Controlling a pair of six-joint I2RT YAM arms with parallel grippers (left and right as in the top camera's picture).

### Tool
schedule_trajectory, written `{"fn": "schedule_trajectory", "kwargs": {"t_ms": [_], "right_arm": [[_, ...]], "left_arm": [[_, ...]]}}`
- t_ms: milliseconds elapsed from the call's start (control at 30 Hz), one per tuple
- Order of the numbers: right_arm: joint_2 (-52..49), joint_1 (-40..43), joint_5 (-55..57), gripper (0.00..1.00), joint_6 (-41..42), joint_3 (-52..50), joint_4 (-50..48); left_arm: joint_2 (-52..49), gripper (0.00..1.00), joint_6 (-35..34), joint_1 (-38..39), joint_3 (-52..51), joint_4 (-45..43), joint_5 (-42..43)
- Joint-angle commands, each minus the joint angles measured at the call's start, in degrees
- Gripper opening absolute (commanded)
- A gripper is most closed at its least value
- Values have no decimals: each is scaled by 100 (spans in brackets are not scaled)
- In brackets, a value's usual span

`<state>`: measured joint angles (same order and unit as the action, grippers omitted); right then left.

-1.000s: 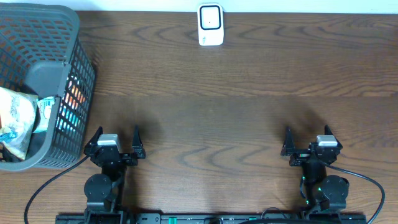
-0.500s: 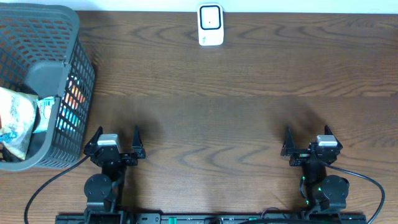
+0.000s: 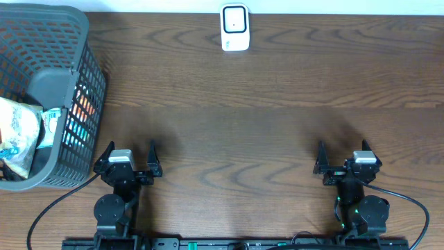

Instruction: Scan the item barcode

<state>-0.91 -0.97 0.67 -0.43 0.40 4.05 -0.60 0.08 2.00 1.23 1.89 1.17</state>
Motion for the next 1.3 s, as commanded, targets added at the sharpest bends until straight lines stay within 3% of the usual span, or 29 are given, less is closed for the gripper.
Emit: {"fn": "schedule_trajectory", "kwargs": {"t_ms": [0, 1267], "right_arm": [[-11, 13, 7, 99, 79, -9, 24], [-11, 13, 7, 99, 81, -9, 24]], "left_arm": [[37, 98, 76, 17, -101, 216, -118], [37, 98, 74, 17, -101, 101, -114]]}}
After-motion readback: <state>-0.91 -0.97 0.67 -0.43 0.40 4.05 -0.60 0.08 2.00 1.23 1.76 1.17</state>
